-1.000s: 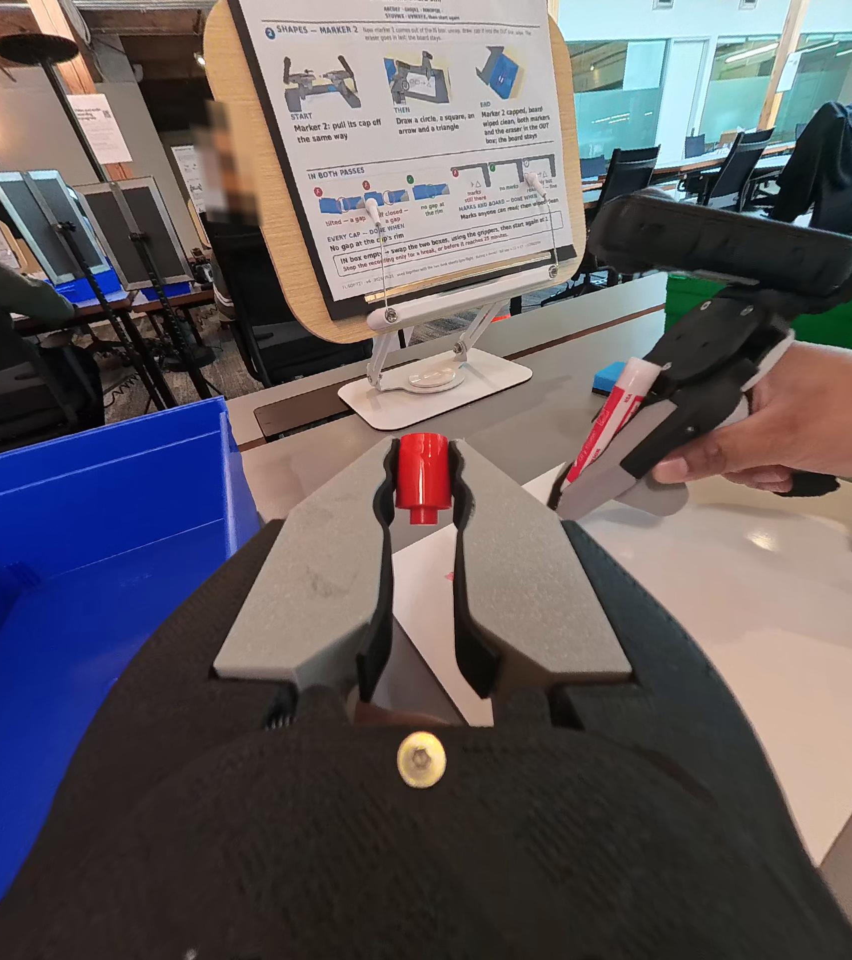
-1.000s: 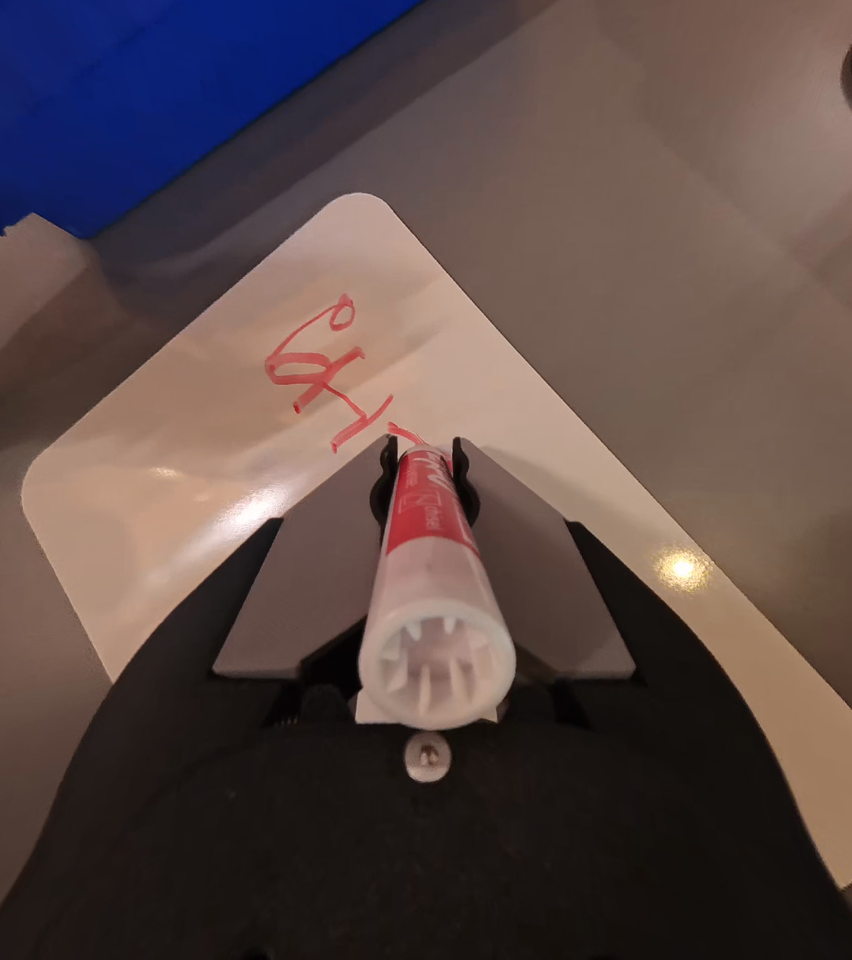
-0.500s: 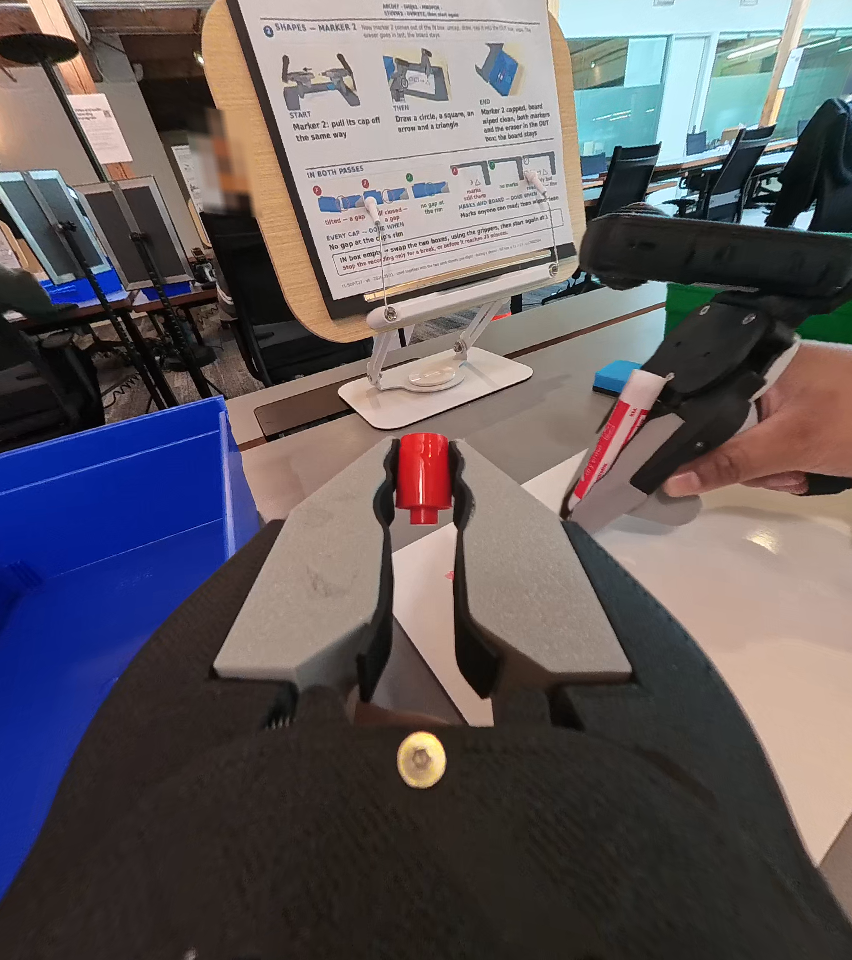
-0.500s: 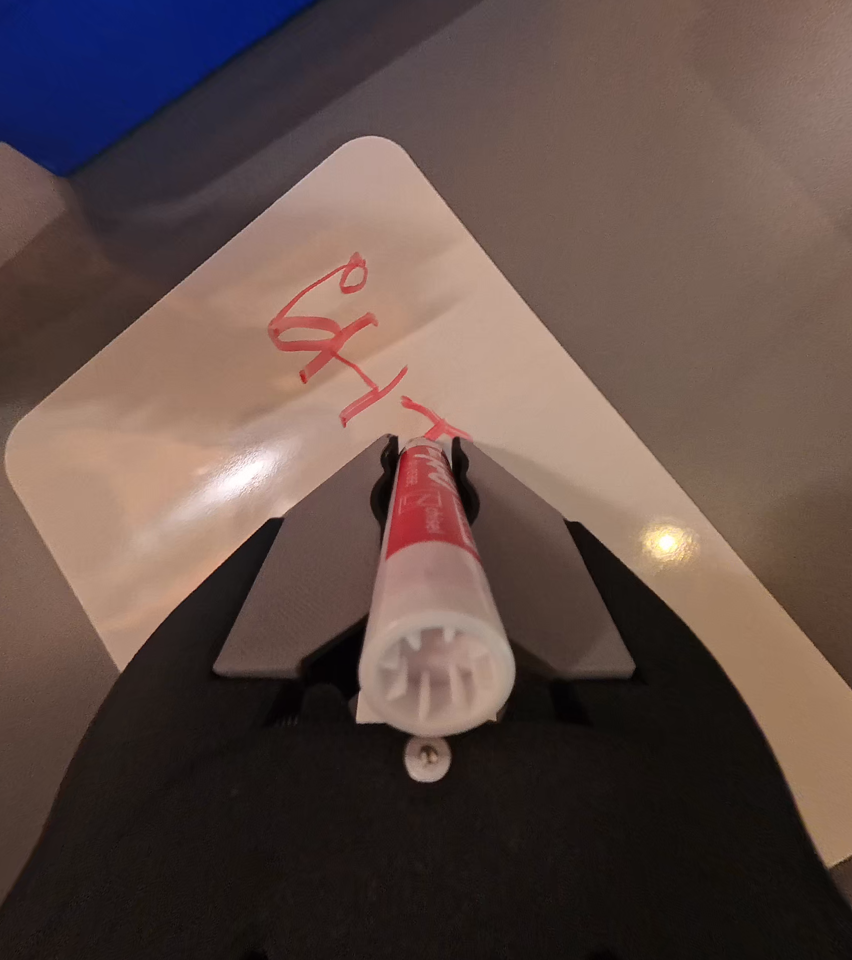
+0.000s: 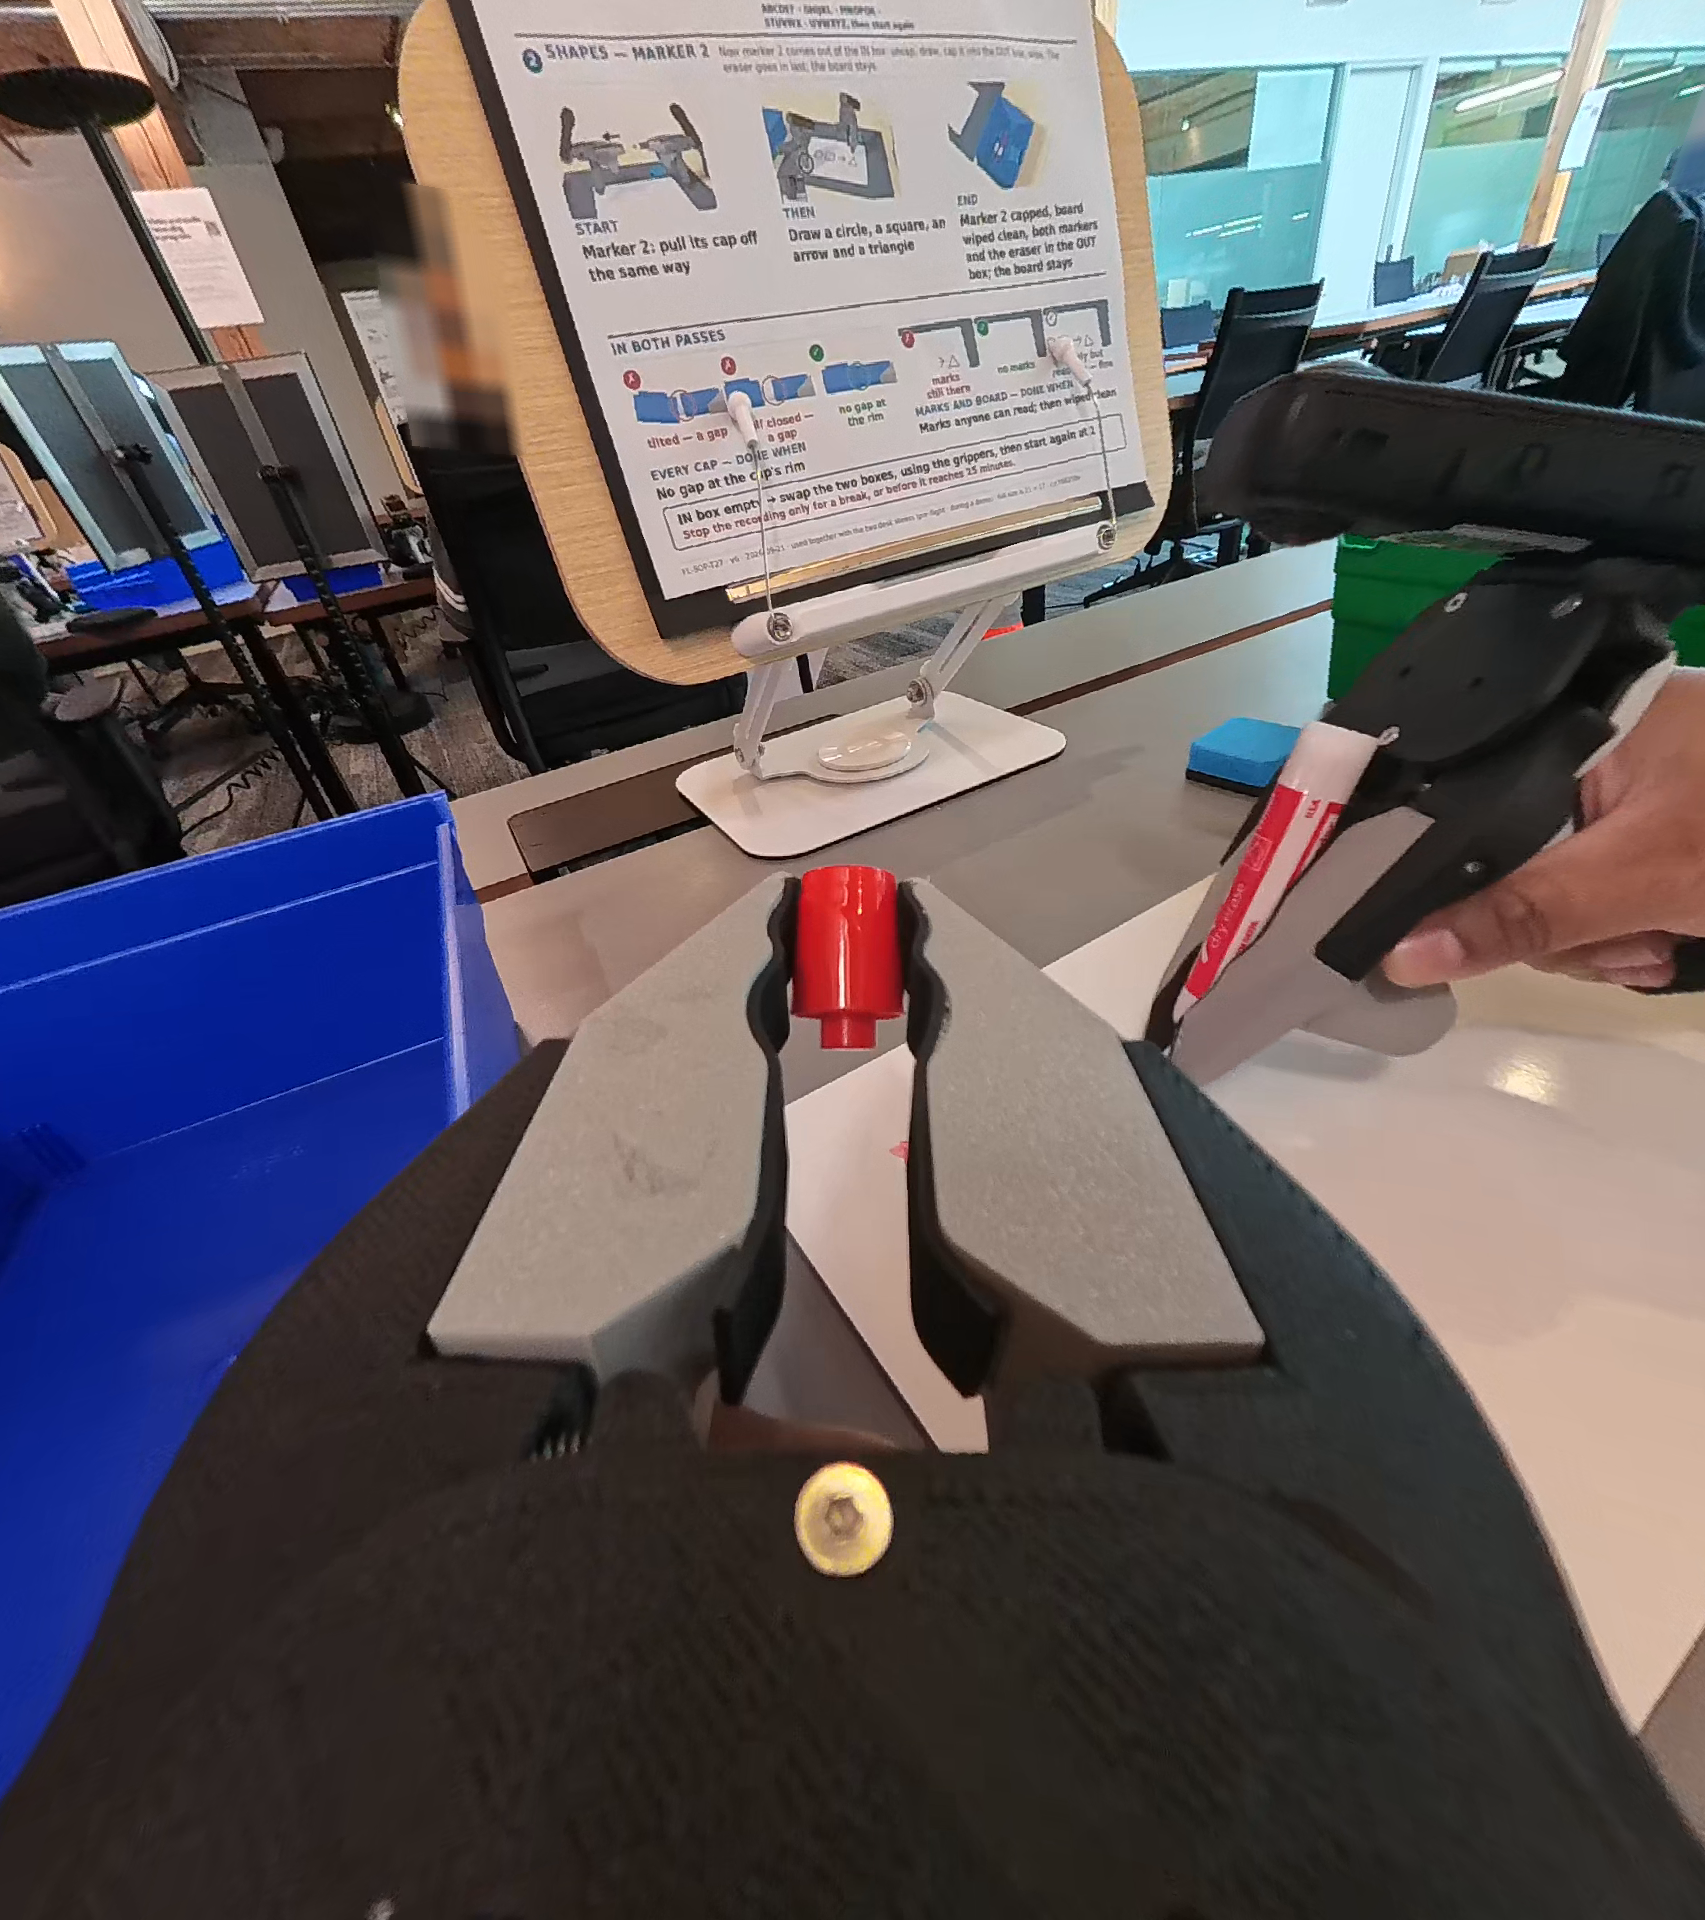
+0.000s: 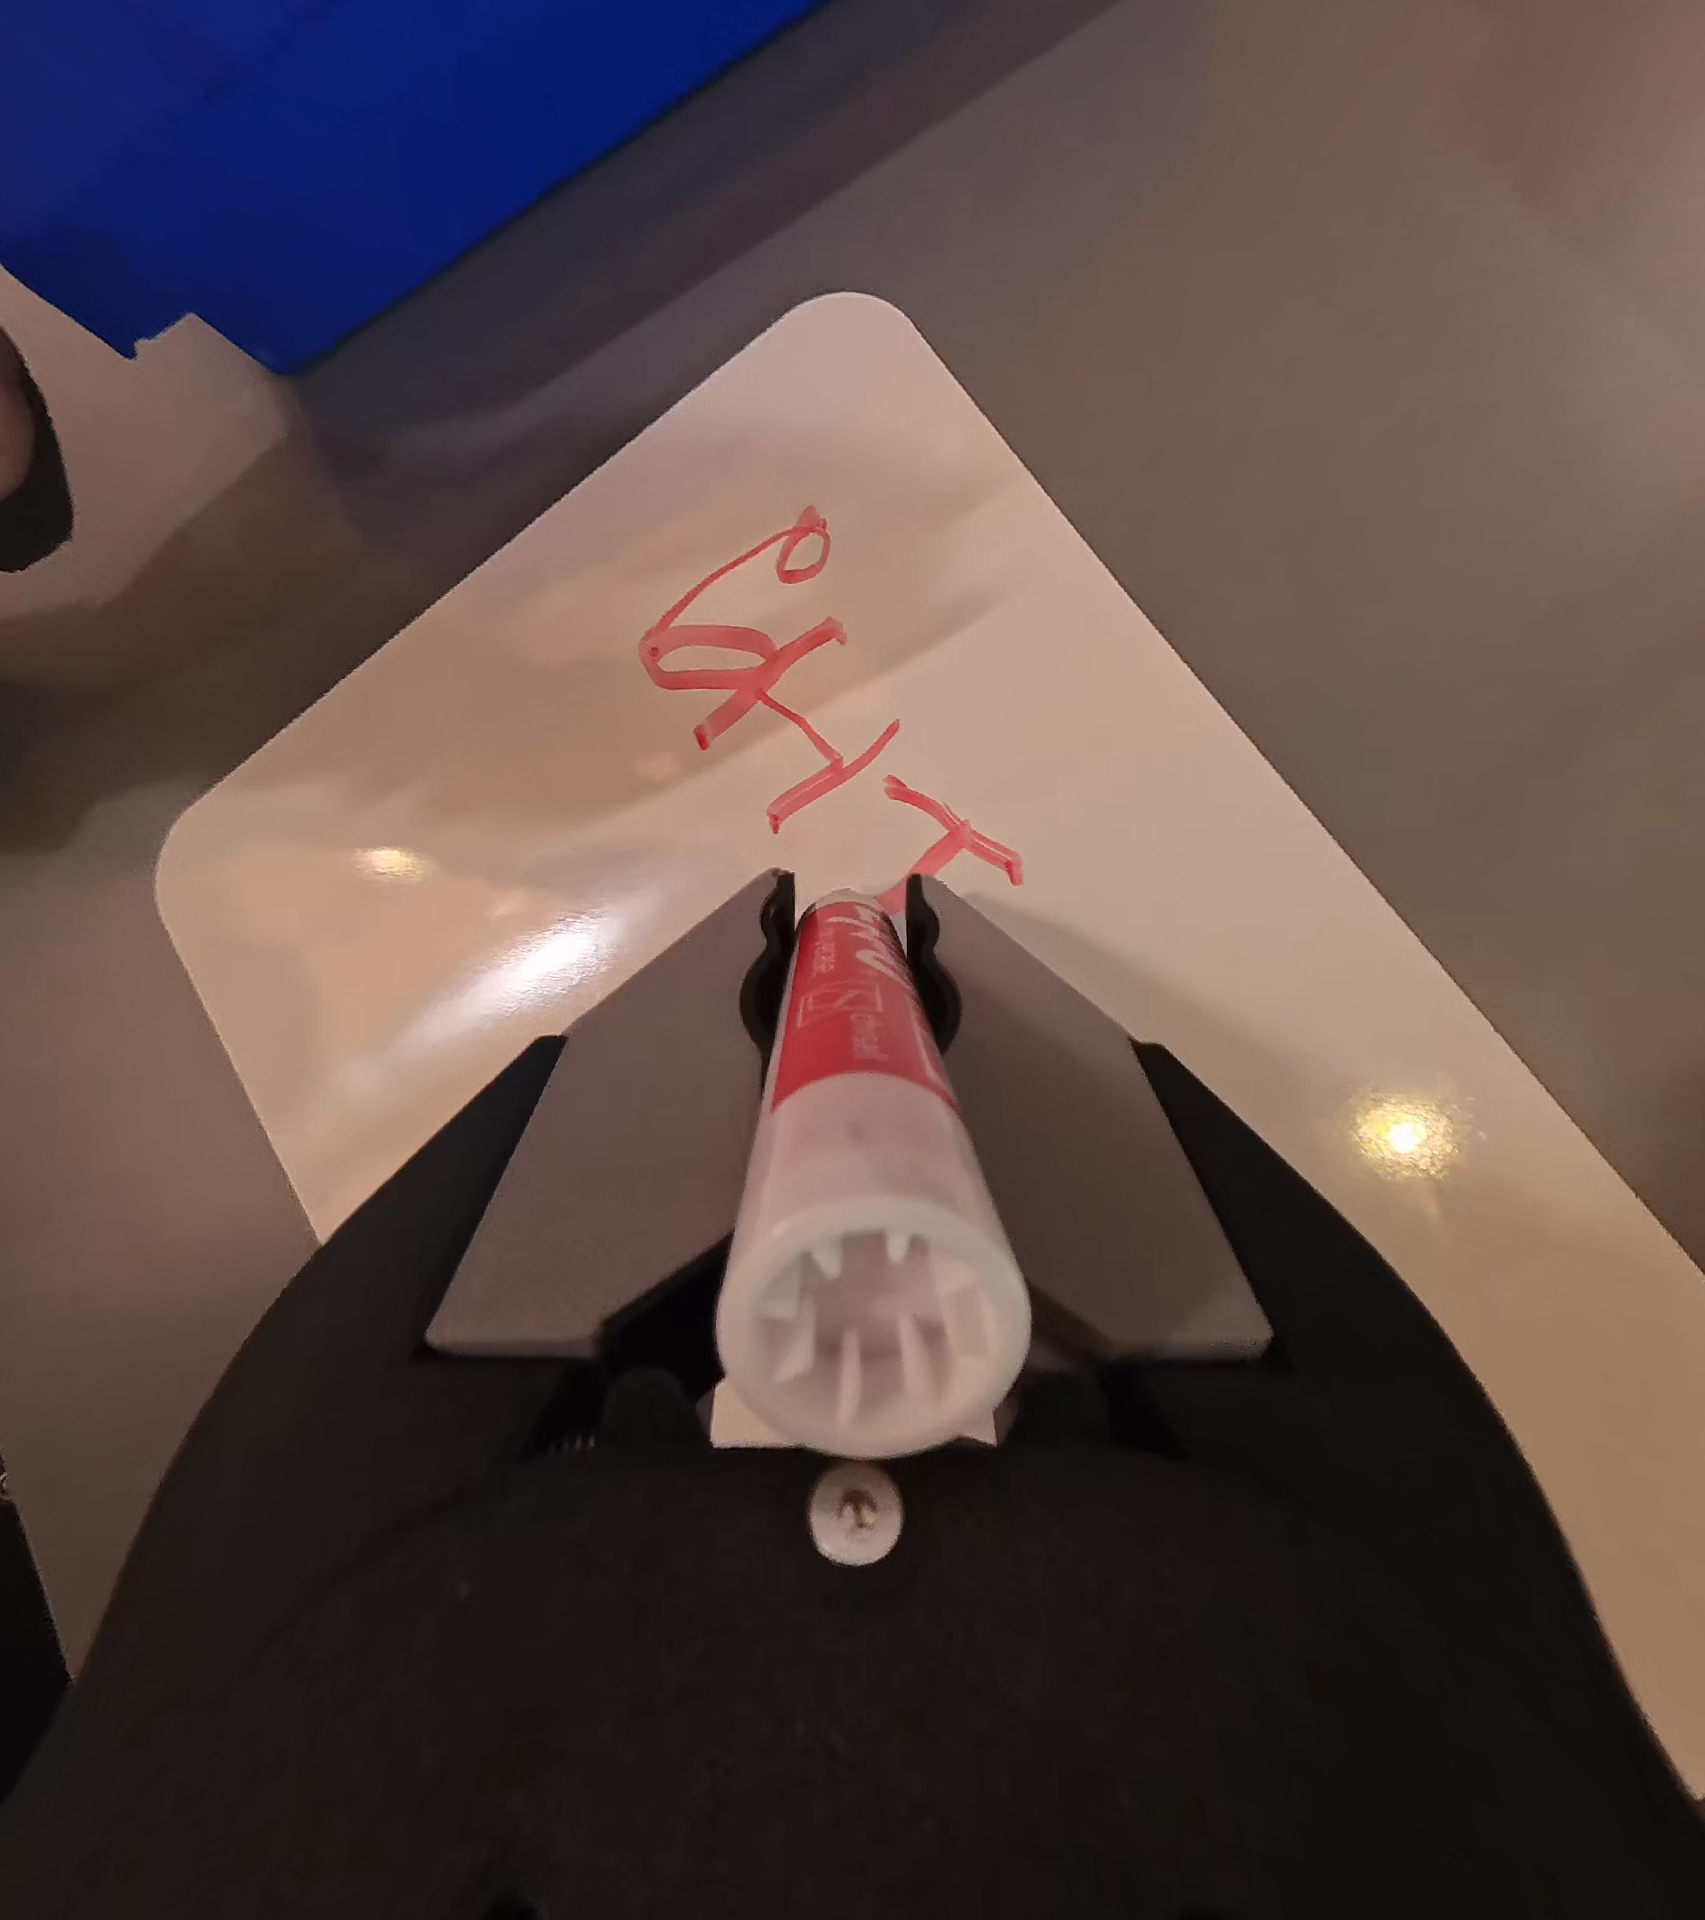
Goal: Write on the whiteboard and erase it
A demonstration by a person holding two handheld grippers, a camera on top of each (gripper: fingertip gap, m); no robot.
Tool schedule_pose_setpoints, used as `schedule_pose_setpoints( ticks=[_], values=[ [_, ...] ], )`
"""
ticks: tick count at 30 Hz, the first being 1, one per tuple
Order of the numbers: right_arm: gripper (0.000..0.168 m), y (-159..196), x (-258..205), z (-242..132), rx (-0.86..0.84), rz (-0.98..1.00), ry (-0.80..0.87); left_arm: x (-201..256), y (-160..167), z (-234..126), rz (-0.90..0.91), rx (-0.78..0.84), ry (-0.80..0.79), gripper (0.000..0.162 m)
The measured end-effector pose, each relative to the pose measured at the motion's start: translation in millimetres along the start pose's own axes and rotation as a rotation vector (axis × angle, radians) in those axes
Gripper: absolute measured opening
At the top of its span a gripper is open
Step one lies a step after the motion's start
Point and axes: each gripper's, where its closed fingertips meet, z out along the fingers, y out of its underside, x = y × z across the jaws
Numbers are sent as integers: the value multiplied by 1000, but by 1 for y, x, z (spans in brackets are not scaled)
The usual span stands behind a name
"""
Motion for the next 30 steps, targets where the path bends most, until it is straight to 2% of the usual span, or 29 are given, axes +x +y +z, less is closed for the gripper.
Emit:
schedule_pose_setpoints(
  ticks=[8,16,21,30],
  values=[
    [19,4,-6,10,-40,-32,8,0,0,0,1,-1,0,16],
    [18,17,14,-5,-60,23,41,0,0,0,0,-1,0,16],
    [19,10,12,-11,0,45,2,0,1,0,1,-2,0,16],
    [19,5,38,-22,76,75,95,2,1,0,6,-4,3,16]
  ],
)
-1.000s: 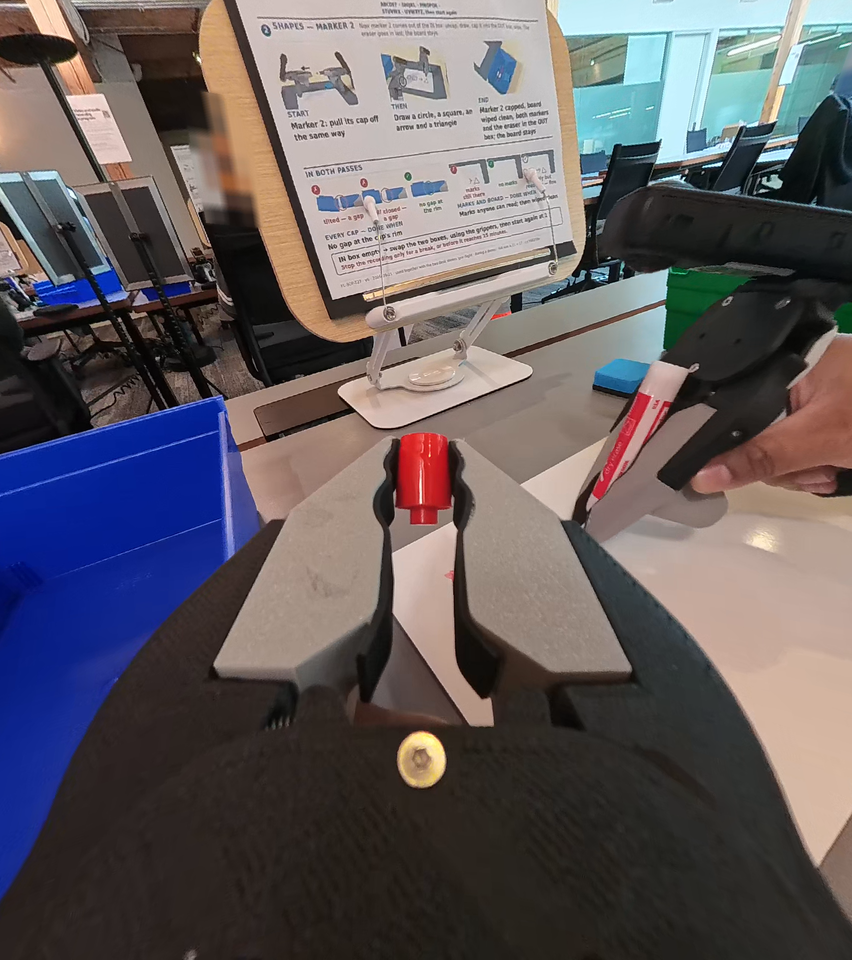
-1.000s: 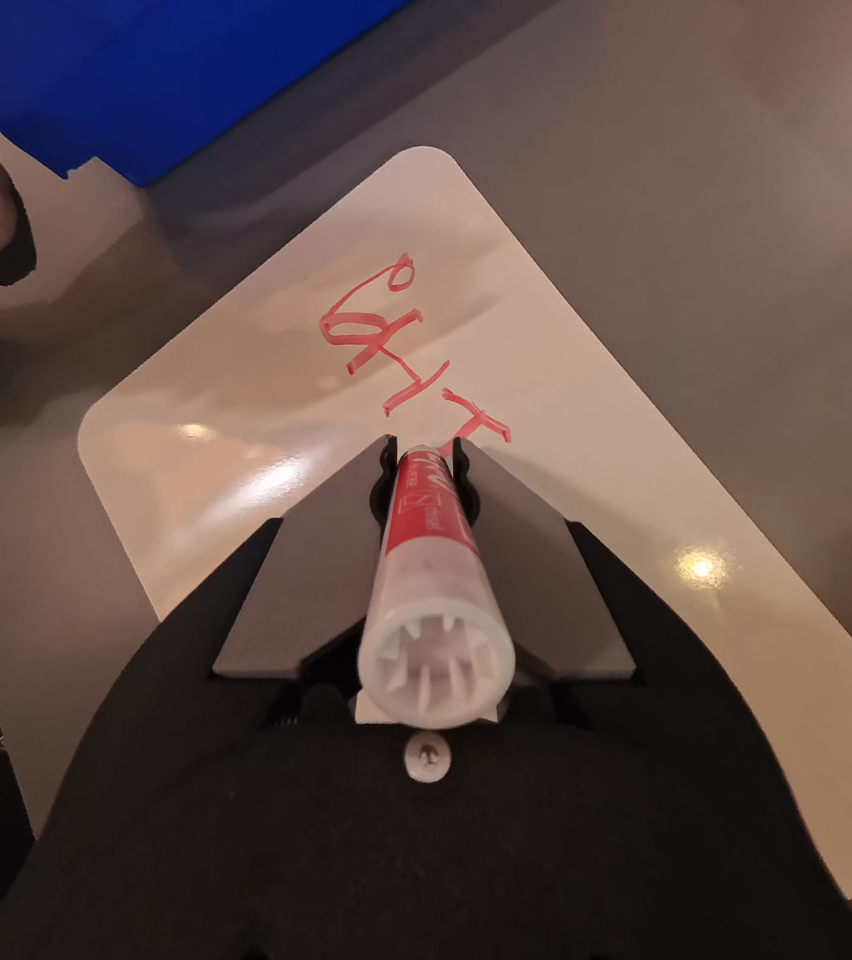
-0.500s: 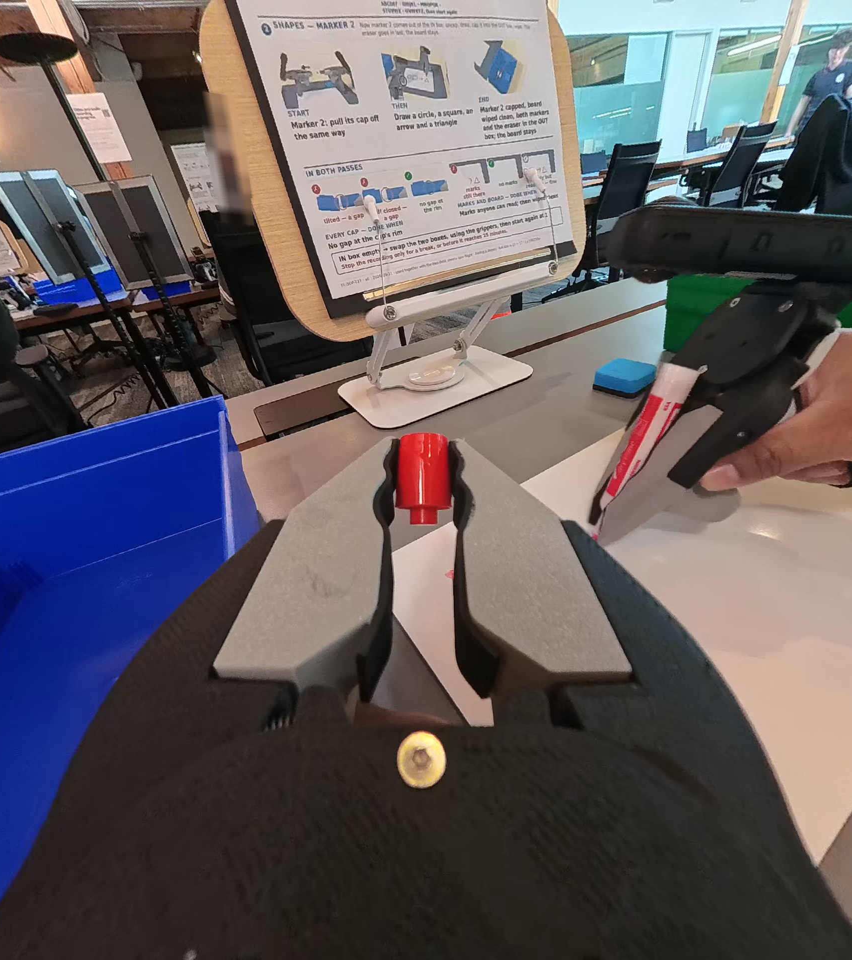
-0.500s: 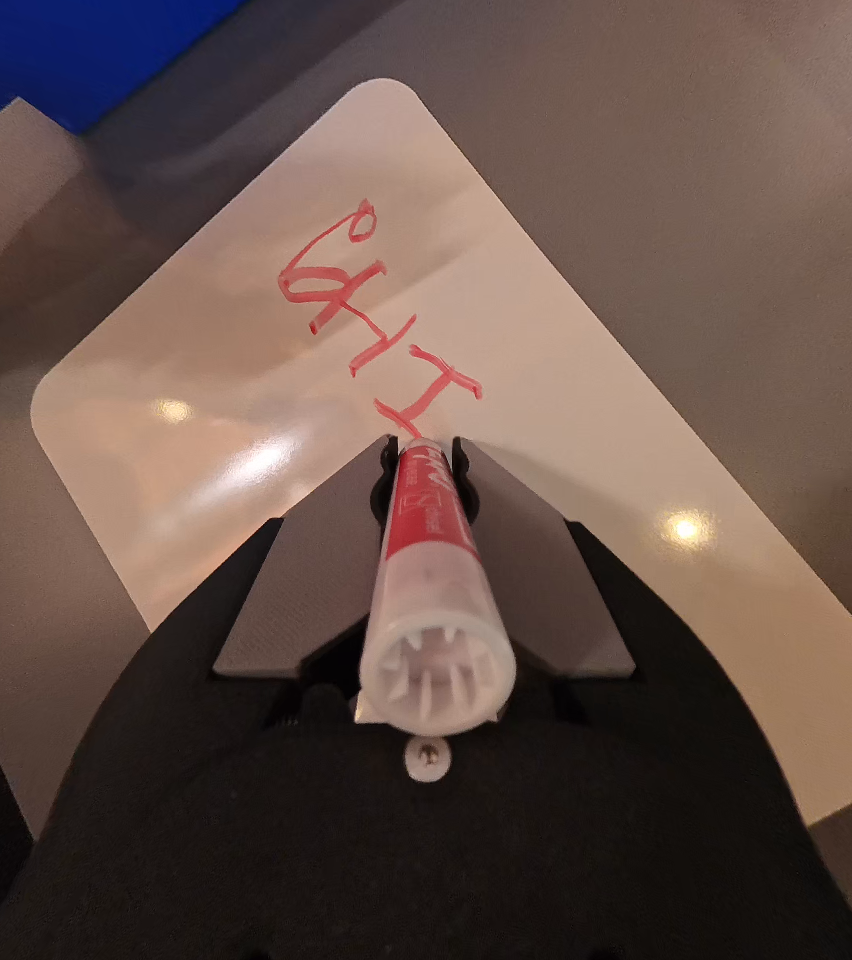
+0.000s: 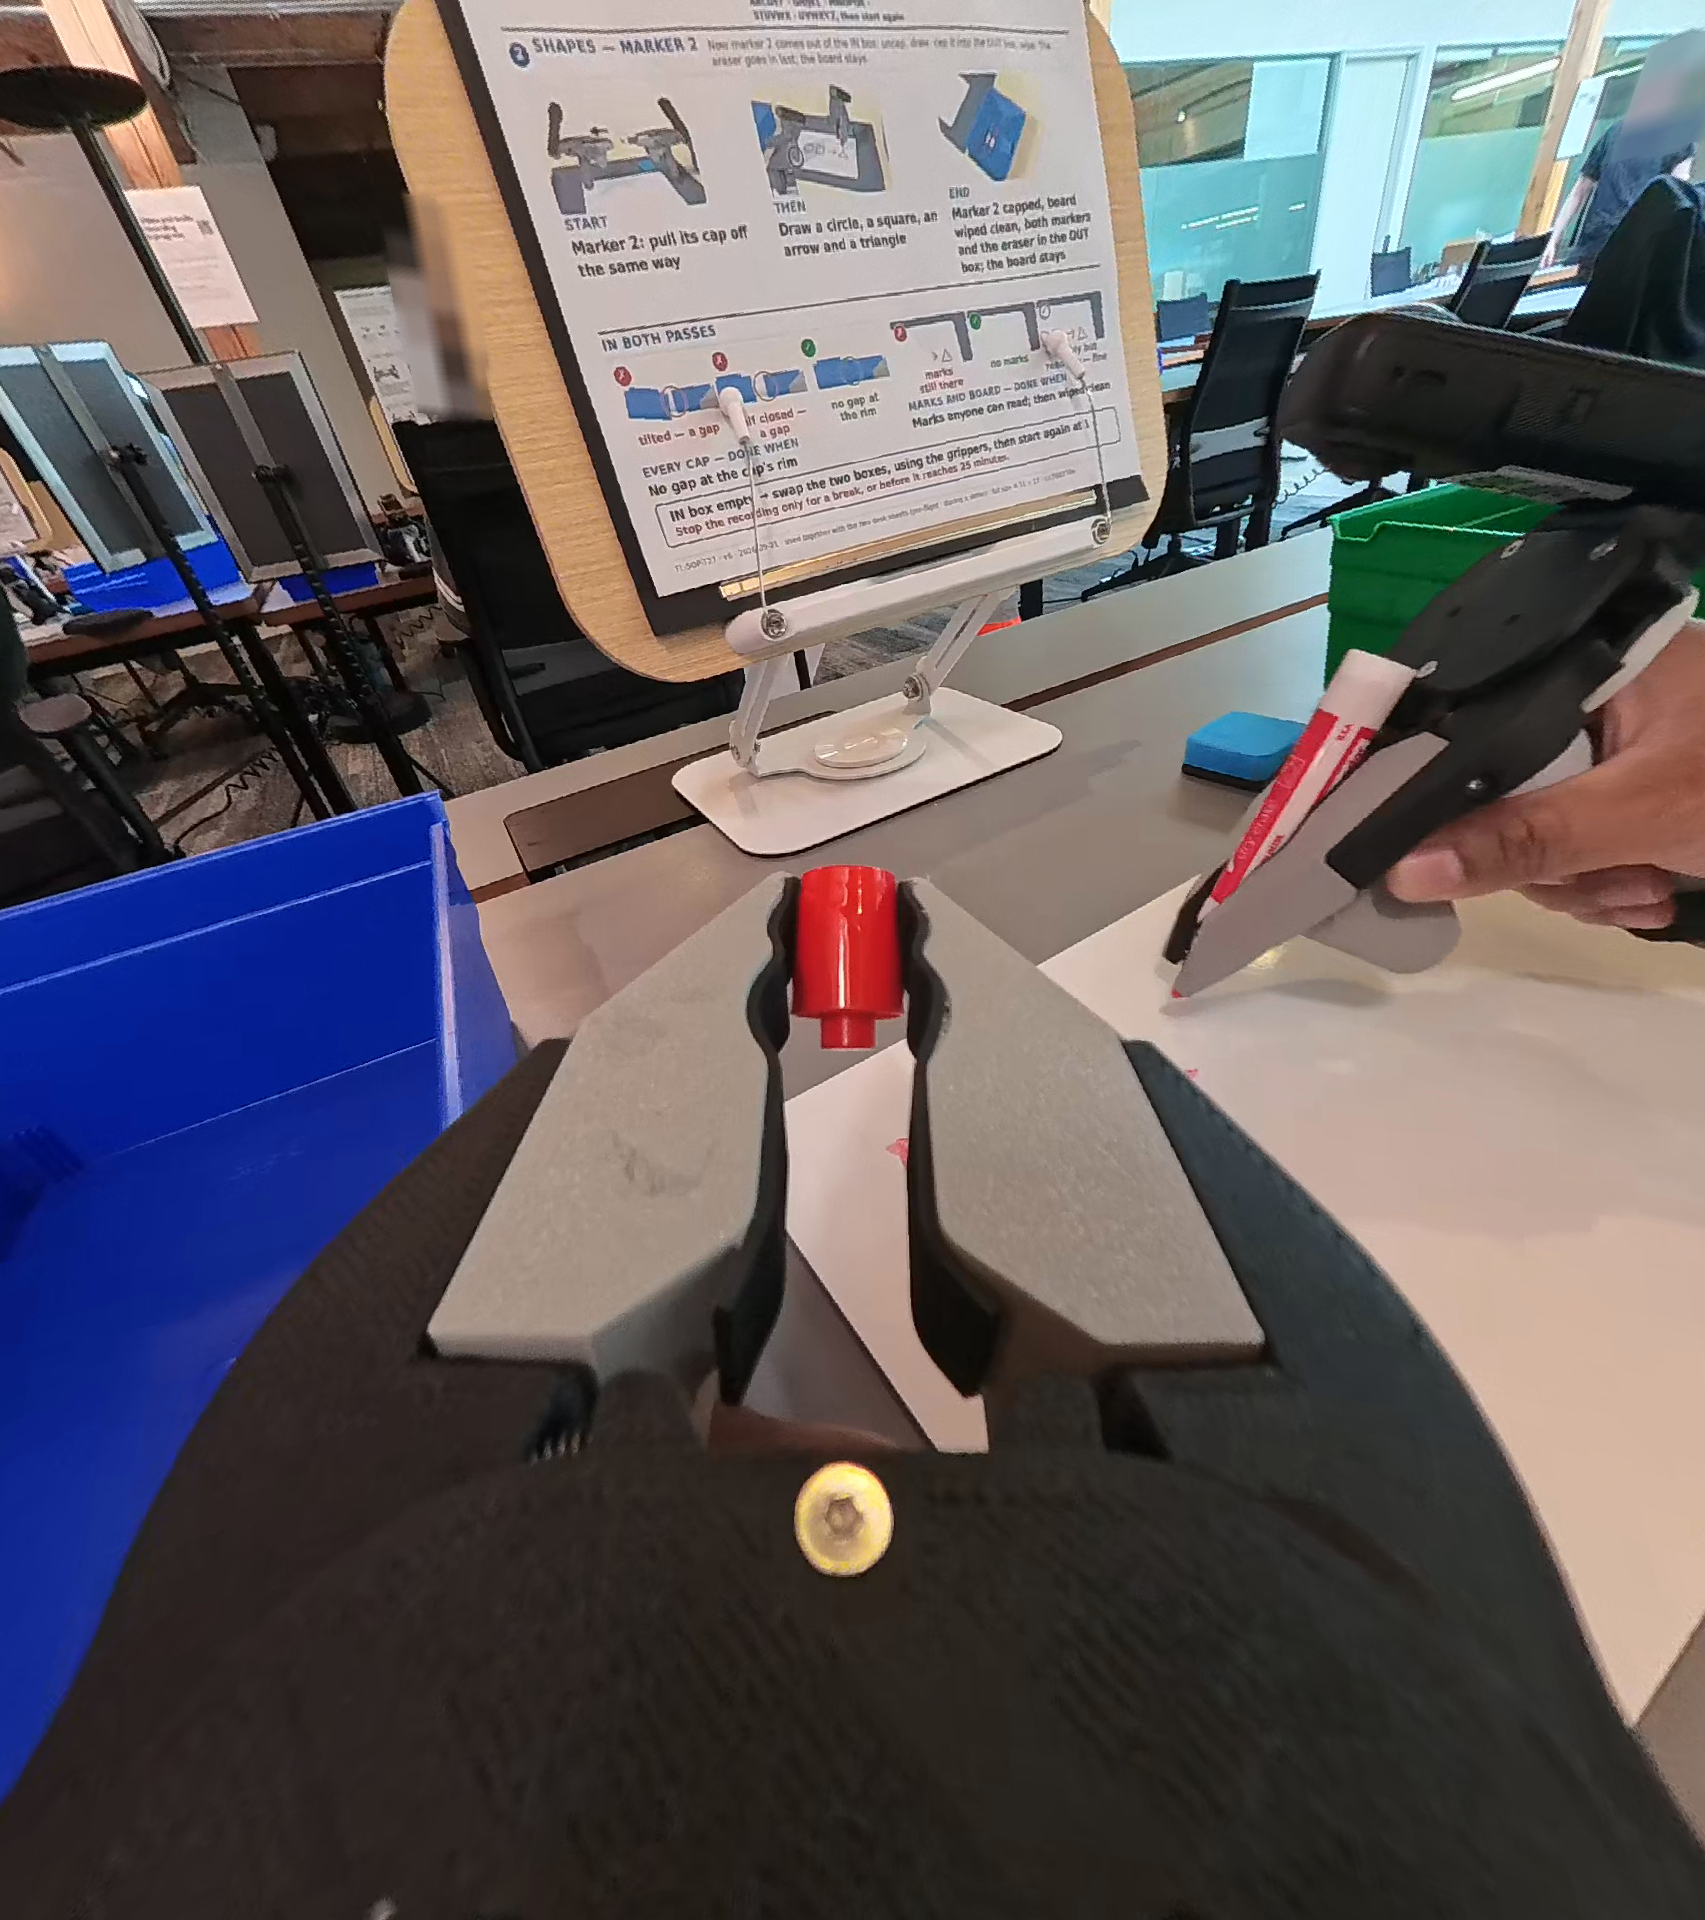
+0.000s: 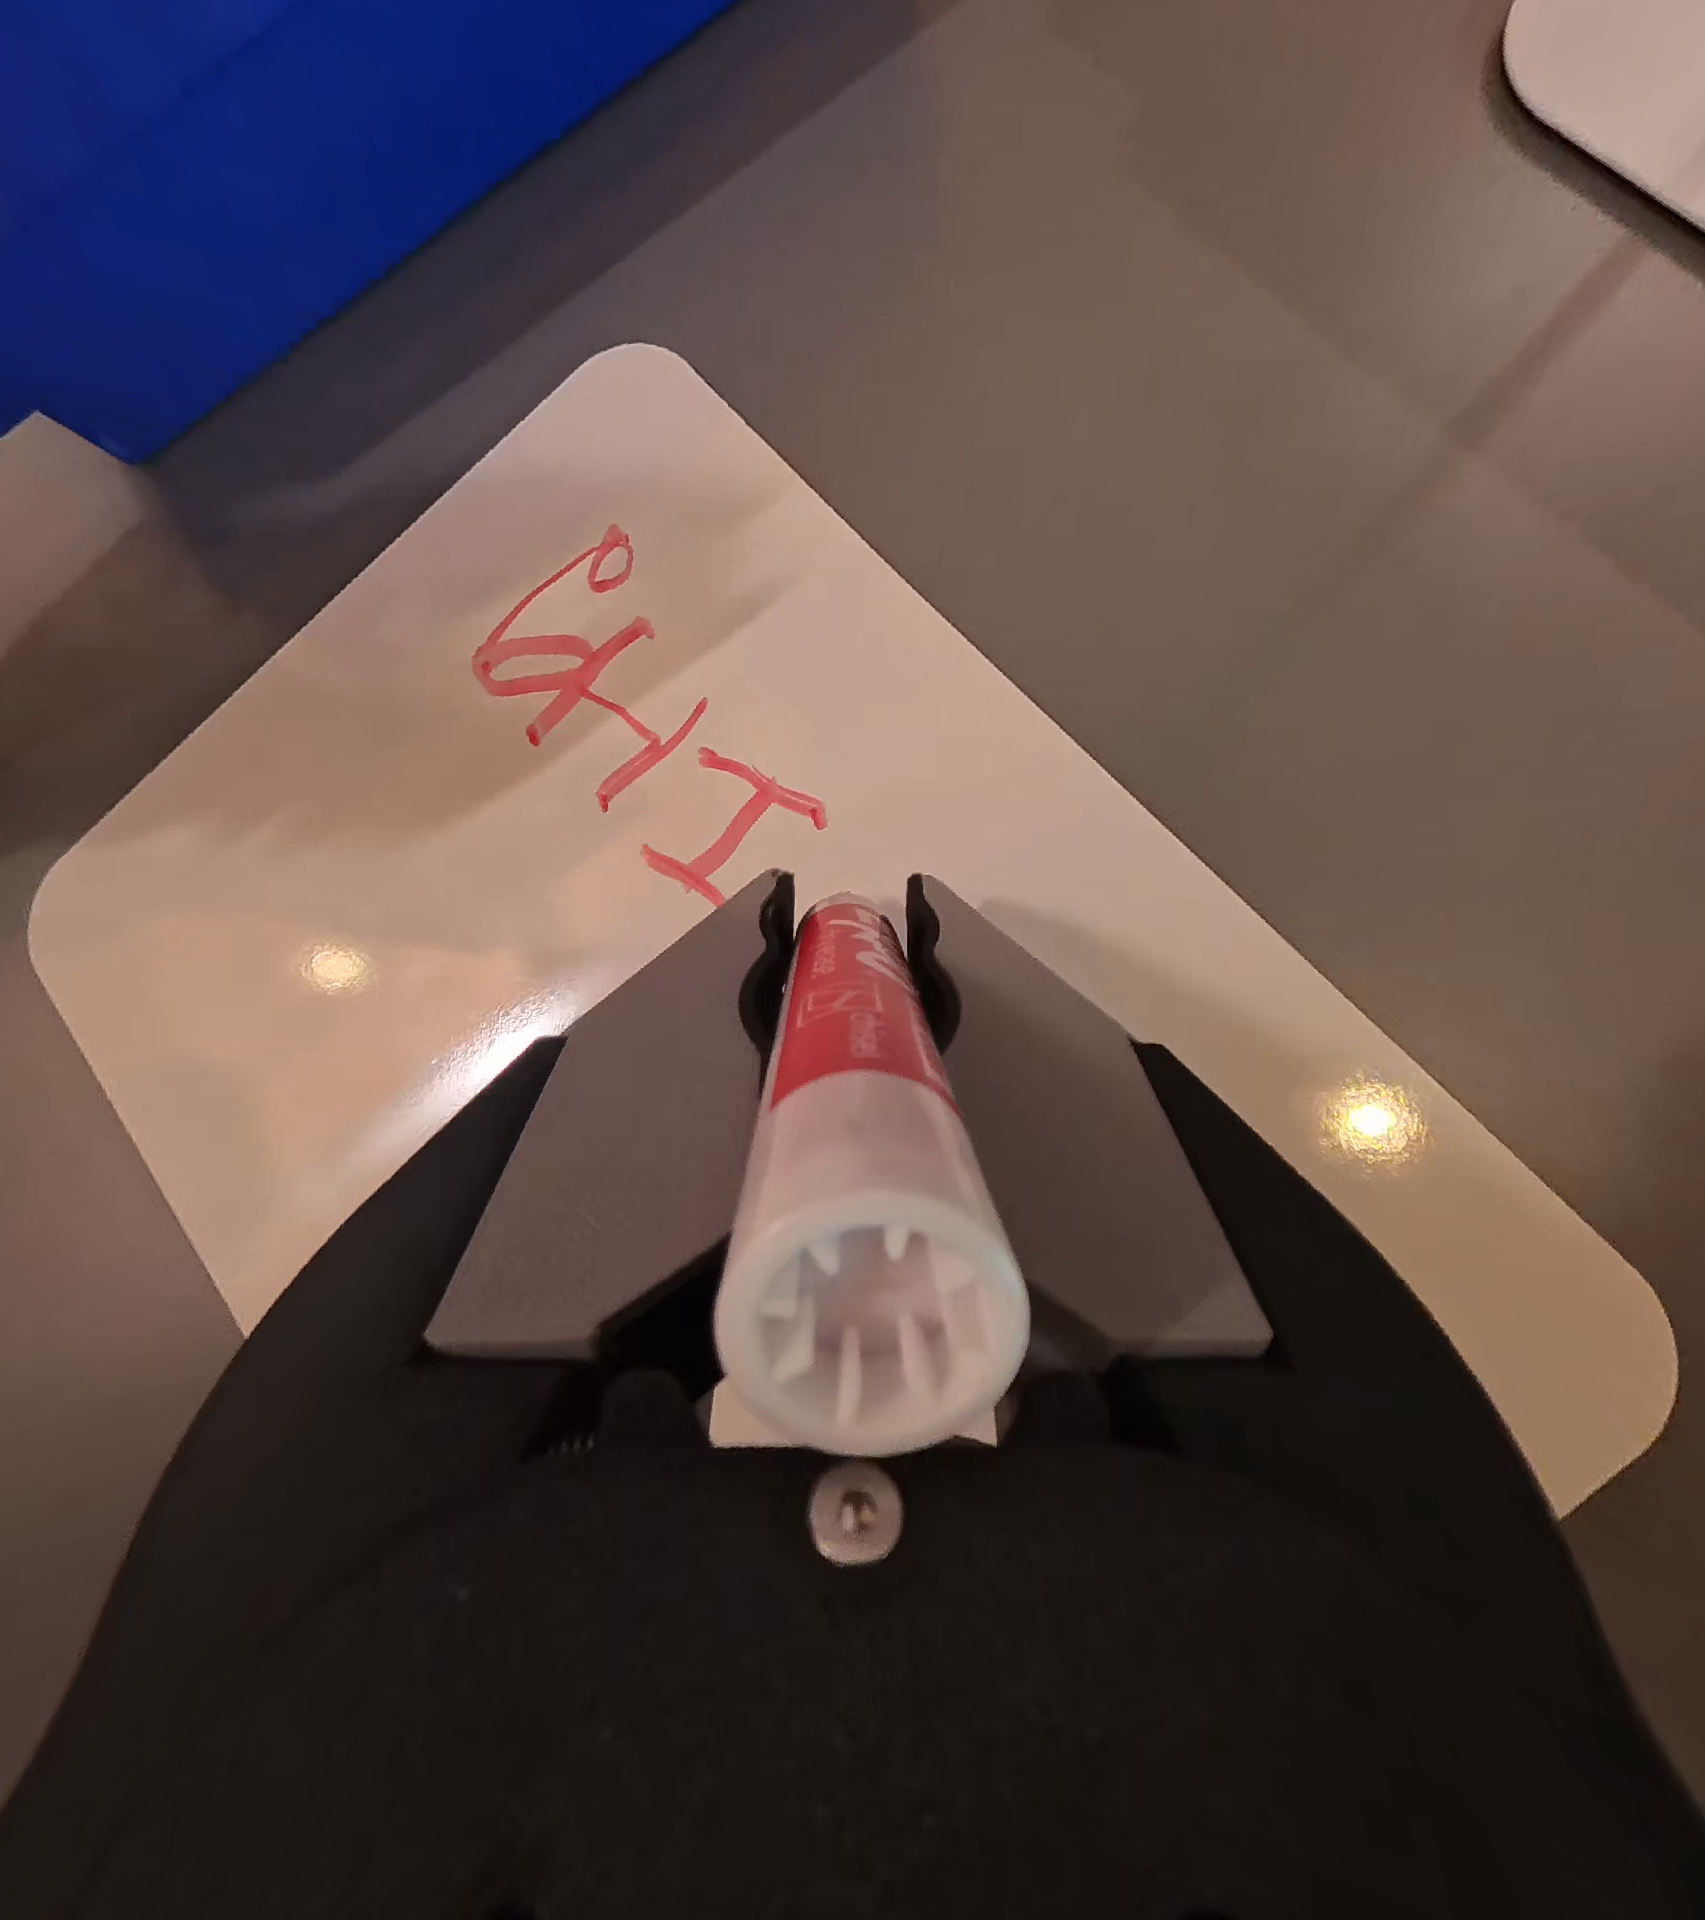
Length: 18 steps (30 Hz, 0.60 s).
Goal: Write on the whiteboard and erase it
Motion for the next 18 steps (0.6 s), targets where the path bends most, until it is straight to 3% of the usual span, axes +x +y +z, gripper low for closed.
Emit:
schedule_pose_setpoints(
  ticks=[10,18],
  values=[
    [19,5,-2,16,-45,-40,27,1,1,0,0,-2,2,16],
    [18,13,24,4,-65,3,115,1,1,0,-3,-3,2,16]
  ],
)
